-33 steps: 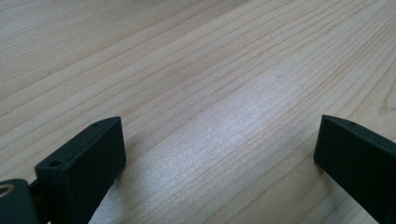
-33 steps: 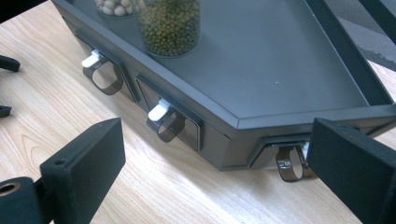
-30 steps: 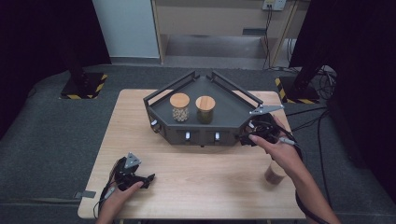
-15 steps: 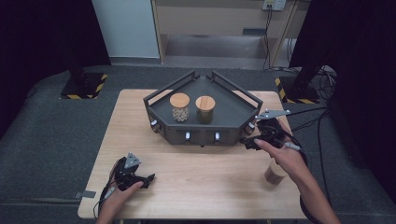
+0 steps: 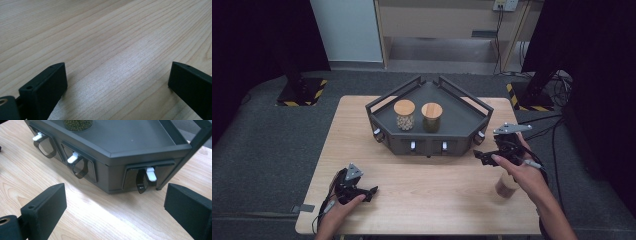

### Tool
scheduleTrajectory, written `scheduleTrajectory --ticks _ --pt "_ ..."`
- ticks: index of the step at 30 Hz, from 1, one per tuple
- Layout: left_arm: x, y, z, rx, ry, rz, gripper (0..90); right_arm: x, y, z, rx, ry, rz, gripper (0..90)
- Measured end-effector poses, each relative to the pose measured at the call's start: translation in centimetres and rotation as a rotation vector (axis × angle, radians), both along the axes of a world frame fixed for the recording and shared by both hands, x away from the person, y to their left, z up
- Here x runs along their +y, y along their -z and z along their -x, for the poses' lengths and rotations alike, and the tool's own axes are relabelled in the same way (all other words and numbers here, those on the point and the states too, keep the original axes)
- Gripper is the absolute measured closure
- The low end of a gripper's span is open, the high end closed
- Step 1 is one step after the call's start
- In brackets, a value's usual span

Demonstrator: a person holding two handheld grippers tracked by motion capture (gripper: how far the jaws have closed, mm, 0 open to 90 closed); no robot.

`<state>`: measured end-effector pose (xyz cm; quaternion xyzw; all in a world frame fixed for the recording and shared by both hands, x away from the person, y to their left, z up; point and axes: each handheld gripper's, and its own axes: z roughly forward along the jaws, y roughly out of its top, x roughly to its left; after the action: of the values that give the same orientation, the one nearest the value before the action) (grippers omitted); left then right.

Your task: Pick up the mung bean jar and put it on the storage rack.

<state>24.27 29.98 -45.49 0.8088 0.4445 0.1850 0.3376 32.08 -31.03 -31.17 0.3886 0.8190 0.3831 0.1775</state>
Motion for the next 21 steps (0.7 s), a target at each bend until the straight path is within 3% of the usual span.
scheduleTrajectory --ticks 21 --pt "0.0 0.0 0.0 0.000 0.000 0.000 0.7 -2.1 1.8 2.4 -0.012 0.050 -0.007 4.4"
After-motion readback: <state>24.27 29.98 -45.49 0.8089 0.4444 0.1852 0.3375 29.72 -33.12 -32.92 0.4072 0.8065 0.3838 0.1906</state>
